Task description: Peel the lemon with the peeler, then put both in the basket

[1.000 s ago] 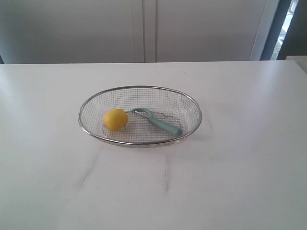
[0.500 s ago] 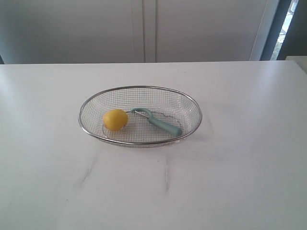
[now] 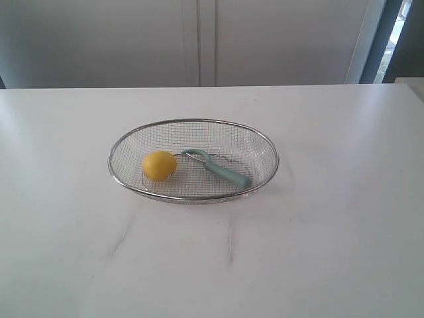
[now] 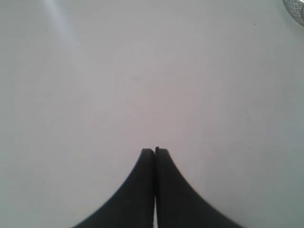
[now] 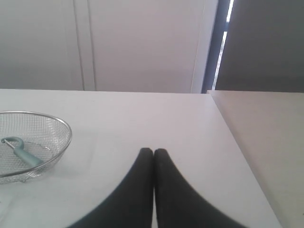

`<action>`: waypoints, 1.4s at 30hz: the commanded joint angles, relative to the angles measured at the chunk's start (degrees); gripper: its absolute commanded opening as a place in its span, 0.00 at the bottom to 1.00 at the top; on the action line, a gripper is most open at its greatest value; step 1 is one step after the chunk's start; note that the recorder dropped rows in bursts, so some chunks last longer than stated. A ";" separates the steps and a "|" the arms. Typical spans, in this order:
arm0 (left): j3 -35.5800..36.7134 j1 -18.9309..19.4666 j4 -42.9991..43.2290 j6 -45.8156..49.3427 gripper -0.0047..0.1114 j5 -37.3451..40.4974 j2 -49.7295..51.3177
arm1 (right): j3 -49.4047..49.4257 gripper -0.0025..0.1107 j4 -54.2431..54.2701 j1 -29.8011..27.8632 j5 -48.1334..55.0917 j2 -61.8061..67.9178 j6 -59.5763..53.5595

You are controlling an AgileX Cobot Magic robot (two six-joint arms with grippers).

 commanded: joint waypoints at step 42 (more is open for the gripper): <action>0.58 0.17 -0.14 0.03 0.04 0.96 -0.28 | 34.83 0.02 -1.37 -0.19 -29.72 -0.17 0.00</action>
